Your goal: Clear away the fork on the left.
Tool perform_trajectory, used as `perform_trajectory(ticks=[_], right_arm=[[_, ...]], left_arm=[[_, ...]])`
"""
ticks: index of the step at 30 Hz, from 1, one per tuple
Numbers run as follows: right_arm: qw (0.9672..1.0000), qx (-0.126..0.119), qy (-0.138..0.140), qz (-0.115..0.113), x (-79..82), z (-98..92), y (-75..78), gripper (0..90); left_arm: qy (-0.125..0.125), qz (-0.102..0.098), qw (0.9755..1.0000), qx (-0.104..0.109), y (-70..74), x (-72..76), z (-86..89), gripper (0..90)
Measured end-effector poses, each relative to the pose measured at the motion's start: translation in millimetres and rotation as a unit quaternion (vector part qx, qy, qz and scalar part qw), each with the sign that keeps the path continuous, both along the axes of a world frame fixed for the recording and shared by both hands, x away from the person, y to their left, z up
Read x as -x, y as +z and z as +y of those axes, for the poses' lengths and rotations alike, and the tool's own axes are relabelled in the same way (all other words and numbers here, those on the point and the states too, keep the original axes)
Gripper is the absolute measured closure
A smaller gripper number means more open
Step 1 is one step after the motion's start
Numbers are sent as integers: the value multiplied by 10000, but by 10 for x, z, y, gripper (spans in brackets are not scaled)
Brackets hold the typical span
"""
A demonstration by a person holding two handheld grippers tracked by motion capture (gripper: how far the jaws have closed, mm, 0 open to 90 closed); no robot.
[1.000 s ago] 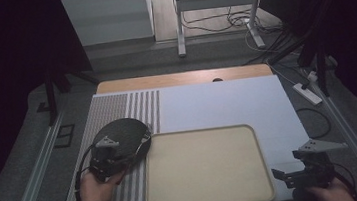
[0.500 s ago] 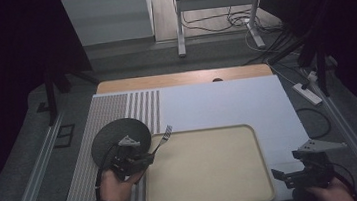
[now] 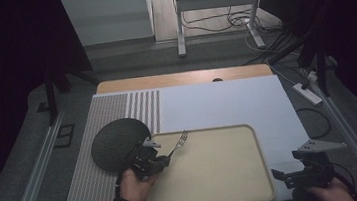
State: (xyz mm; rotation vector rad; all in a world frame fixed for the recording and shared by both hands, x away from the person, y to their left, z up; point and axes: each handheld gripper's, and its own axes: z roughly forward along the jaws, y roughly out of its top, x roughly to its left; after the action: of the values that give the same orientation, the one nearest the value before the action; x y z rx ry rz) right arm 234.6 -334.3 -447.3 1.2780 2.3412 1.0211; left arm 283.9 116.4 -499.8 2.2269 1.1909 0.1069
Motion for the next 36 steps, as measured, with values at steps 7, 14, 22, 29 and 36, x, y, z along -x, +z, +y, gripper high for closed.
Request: perform_trajectory(ticks=[7,14,22,29,36], right_arm=[[10000,-6,18,-10,2,1,1,6],[10000,-11,25,-5,0,1,0,6],[10000,1,17,15,-4,3,-2,6],[10000,-6,22,21,-5,1,-3,6],[10000,-8,39,14,-3,1,-3,6]], left_arm=[[22,239,9991,-342,-172,-30,-32,775],[-161,136,9997,-153,-124,-41,-48,692],[-474,34,9987,167,-47,-126,-152,834],[-893,68,9956,-289,-177,-169,-294,889],[-649,98,9973,-323,-191,-232,-203,890]])
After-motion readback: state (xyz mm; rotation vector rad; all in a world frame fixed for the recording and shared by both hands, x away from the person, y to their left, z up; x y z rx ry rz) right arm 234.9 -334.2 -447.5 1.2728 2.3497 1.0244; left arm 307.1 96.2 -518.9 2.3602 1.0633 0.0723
